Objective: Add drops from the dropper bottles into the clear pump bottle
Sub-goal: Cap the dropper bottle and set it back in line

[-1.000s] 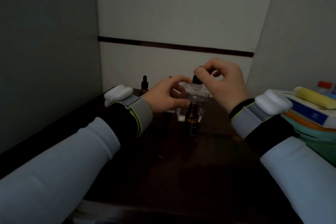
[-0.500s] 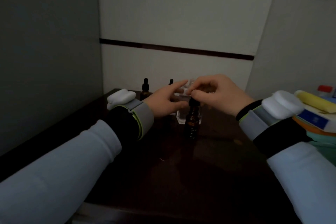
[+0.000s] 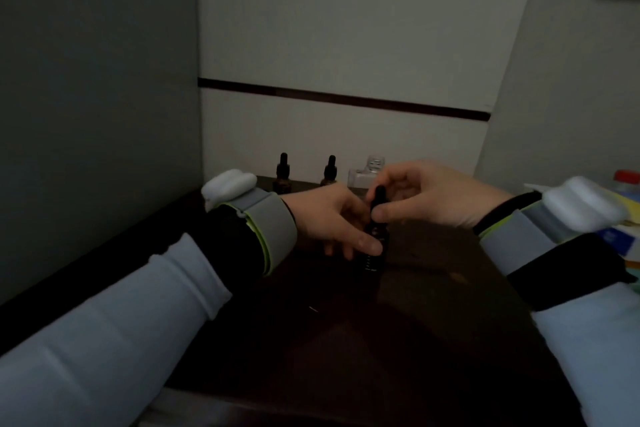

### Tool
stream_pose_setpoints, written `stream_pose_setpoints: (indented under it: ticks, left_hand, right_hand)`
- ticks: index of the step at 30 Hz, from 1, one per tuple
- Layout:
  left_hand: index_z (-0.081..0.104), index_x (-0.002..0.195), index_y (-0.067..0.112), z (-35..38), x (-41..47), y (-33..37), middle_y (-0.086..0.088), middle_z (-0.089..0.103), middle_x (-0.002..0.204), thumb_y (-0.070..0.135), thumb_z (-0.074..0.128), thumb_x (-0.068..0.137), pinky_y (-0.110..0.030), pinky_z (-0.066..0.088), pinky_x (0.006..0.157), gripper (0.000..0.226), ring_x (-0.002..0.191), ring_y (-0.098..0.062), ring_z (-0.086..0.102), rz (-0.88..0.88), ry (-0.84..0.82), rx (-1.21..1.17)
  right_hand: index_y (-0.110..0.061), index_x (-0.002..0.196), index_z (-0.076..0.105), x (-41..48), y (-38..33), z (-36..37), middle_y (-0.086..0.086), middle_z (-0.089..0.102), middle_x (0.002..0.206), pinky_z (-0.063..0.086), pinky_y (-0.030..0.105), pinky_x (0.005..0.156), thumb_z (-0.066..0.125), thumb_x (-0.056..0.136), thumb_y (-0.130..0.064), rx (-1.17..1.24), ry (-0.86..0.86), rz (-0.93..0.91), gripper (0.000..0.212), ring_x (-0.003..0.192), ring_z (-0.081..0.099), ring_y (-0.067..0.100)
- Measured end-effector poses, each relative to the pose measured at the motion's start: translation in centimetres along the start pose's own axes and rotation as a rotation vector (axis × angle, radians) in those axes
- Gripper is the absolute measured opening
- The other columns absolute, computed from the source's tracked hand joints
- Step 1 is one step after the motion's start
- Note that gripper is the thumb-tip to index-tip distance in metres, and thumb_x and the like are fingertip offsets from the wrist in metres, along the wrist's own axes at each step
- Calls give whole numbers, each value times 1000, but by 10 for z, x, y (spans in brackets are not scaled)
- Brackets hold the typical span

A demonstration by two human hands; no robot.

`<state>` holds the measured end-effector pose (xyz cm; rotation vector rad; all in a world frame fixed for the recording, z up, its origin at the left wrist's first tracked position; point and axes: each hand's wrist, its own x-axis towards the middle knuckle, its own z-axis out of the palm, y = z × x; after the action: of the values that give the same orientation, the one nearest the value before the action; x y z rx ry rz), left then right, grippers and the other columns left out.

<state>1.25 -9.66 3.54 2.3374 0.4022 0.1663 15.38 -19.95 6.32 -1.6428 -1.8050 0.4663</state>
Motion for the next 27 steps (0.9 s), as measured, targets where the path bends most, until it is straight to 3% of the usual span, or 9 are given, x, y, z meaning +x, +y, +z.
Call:
stream_pose_setpoints:
  ticks: [5,9,12,15,18,21,23,25,27]
  left_hand:
    - [63,78,21,-1,-1,-1,11,64,57,18,71,82,-16,45,50,9,57,0,59,24,18,9]
    - [66,83,13,-7,-6,0,5,59,58,21,71,82,-15,42,47,10,48,0,54,-7,83,82]
    - [69,89,14,-13,-8,-1,6,57,60,21,72,81,-16,41,48,11,50,-3,52,3,130,112]
    - [71,88,20,-15,-8,-2,3,59,69,29,76,74,-17,42,53,17,59,-5,53,30,151,109]
    - [72,88,21,-15,-9,-4,-4,60,79,33,75,70,-27,43,68,22,72,-12,55,52,141,108]
    - [72,87,24,-19,-10,-5,-10,63,85,33,76,68,-34,45,73,20,78,-18,56,49,147,61]
    - [73,82,31,-21,-12,-6,-13,66,87,41,74,60,-36,46,74,25,78,-19,57,50,145,51]
    - [73,75,34,-21,-14,-6,-5,65,79,42,73,57,-34,45,70,19,73,-16,57,61,134,46]
    - [72,78,32,-22,-14,-7,-5,66,79,38,71,61,-33,44,69,17,72,-14,56,56,133,62]
  right_hand:
    - [-14,81,60,1,1,3,2,64,70,49,21,54,76,63,-39,-122,87,26,35,58,60,9]
    - [-19,90,61,-1,1,-1,-3,65,88,50,14,64,70,78,-5,-21,12,-52,20,67,62,4]
    - [-21,91,63,-1,2,-3,-1,68,91,52,15,67,69,78,-1,27,17,-75,24,70,64,7]
    - [-17,80,65,-3,-2,1,2,66,69,49,17,55,71,71,-30,0,106,-34,17,53,61,6]
    - [-19,74,62,-4,-3,6,-4,64,58,44,19,48,53,62,-66,-214,182,17,49,45,58,9]
    - [-25,98,62,-5,-3,4,-2,67,86,45,23,44,58,71,-58,-104,140,22,44,53,64,12]
    - [-21,93,63,-6,-4,3,0,66,78,43,20,42,62,81,-43,-94,138,15,25,48,61,13]
    - [-17,76,65,-6,-3,4,0,64,56,40,16,45,50,76,-61,-196,167,65,46,38,54,12]
    - [-17,76,66,-6,-4,4,3,66,56,41,22,52,35,66,-75,-257,223,98,66,37,54,12]
